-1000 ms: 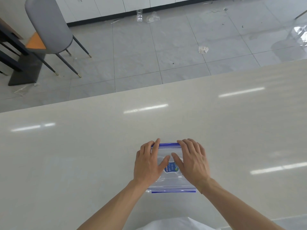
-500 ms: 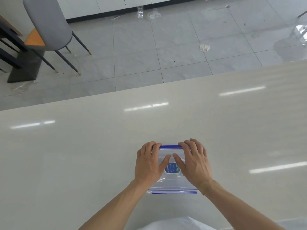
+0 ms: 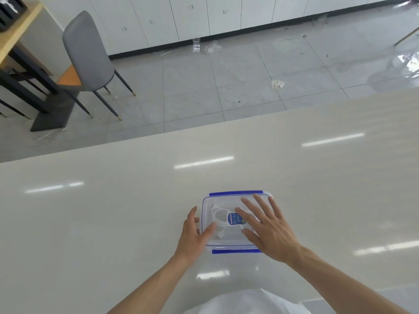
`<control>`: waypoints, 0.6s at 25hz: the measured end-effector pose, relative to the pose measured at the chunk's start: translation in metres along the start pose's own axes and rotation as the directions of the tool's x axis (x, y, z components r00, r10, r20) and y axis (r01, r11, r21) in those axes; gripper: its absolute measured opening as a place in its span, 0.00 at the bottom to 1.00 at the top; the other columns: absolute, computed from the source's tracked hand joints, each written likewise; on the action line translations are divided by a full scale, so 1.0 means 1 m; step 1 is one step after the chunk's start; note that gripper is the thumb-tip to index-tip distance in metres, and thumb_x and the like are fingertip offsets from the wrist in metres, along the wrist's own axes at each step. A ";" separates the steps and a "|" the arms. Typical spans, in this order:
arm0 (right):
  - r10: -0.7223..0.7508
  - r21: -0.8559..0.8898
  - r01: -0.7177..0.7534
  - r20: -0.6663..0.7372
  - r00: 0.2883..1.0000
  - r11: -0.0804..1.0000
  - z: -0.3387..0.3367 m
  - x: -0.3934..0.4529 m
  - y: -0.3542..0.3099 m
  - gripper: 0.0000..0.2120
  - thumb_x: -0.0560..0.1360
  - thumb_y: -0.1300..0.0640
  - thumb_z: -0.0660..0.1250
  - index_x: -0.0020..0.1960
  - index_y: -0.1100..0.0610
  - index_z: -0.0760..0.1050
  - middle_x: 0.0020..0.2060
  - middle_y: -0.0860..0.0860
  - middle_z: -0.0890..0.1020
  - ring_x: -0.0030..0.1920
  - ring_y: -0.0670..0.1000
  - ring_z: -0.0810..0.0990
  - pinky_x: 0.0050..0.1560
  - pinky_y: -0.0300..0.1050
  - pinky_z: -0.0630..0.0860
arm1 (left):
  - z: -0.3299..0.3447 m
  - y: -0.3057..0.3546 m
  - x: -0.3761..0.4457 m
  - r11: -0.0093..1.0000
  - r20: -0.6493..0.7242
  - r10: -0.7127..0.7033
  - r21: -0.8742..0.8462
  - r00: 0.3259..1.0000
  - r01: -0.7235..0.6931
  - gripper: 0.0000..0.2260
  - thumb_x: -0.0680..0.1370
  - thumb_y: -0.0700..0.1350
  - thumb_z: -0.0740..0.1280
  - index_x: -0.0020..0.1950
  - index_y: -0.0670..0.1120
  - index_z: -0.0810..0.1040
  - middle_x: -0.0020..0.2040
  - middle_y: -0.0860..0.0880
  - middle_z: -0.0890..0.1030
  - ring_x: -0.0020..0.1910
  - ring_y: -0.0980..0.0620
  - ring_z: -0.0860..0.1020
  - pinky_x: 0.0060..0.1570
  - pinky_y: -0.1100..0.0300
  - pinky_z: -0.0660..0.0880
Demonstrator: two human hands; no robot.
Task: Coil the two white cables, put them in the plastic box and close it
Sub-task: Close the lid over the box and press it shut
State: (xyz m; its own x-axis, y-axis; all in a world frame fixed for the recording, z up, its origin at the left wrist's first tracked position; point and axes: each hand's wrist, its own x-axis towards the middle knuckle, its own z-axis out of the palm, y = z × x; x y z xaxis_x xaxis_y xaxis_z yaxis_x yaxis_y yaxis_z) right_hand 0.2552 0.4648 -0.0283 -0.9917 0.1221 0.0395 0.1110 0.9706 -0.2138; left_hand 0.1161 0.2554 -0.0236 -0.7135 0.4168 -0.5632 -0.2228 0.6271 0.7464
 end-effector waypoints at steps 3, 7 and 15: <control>0.041 -0.036 -0.041 -0.003 0.999 0.999 0.001 -0.004 -0.004 0.24 0.82 0.41 0.52 0.75 0.46 0.66 0.76 0.50 0.69 0.77 0.59 0.63 0.75 0.65 0.56 | 0.001 -0.005 -0.014 0.982 0.066 -0.148 -0.111 0.987 0.155 0.38 0.71 0.66 0.69 0.76 0.55 0.60 0.61 0.50 0.77 0.55 0.52 0.81 0.53 0.56 0.79; 0.071 -0.051 -0.070 0.011 0.997 0.996 0.001 -0.004 -0.007 0.23 0.82 0.41 0.51 0.75 0.45 0.66 0.76 0.49 0.69 0.77 0.59 0.64 0.74 0.65 0.57 | 0.009 -0.004 -0.029 0.956 0.085 -0.205 -0.198 0.975 0.218 0.28 0.74 0.62 0.70 0.69 0.53 0.67 0.55 0.52 0.82 0.50 0.50 0.84 0.49 0.55 0.82; 0.076 0.000 -0.076 -0.087 0.993 0.997 0.003 -0.007 -0.010 0.16 0.82 0.42 0.55 0.66 0.42 0.73 0.70 0.54 0.74 0.68 0.63 0.71 0.73 0.66 0.61 | 0.018 0.007 -0.038 0.873 0.113 -0.347 -0.323 0.931 0.365 0.17 0.76 0.55 0.70 0.60 0.51 0.72 0.52 0.46 0.84 0.40 0.49 0.84 0.36 0.59 0.79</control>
State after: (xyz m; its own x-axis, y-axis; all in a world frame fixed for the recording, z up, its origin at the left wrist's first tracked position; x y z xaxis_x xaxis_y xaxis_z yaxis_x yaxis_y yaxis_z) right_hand 0.2605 0.4532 -0.0297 -0.9712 0.2127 0.1075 0.1861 0.9585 -0.2160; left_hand 0.1538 0.2551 -0.0033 -0.5119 0.2450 -0.8234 -0.6691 0.4874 0.5610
